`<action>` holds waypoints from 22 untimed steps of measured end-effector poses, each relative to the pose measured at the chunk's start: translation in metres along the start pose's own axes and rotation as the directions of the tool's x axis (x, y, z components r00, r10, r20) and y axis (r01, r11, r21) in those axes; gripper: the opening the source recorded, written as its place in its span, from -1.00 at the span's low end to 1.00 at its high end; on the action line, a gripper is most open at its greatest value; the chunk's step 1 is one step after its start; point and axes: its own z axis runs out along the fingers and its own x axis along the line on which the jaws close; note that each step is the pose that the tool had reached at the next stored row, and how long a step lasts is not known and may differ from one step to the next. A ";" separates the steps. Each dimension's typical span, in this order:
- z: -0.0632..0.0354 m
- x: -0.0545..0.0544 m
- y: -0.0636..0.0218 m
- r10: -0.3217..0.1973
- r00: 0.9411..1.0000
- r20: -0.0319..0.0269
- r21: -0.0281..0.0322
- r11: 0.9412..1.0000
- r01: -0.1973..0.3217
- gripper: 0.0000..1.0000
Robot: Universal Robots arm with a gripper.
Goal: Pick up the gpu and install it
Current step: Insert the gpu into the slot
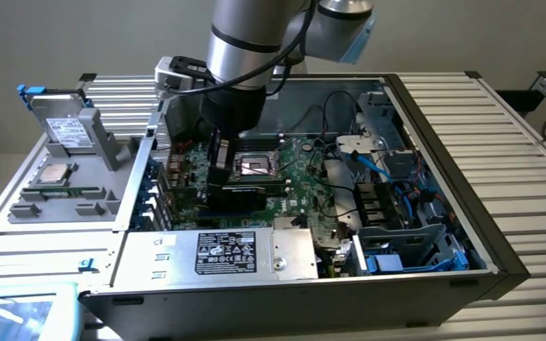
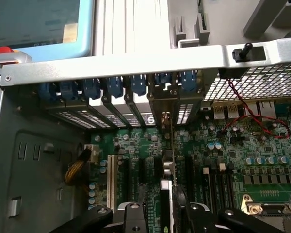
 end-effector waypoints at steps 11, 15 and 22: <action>0.0008 -0.002 -0.0001 0.012 1.000 0.002 0.112 0.994 -0.012 -0.31; 0.0055 -0.003 -0.0009 0.013 1.000 0.002 0.122 0.992 -0.013 -0.31; 0.0095 -0.003 -0.0015 0.014 1.000 0.003 0.130 0.991 -0.015 -0.31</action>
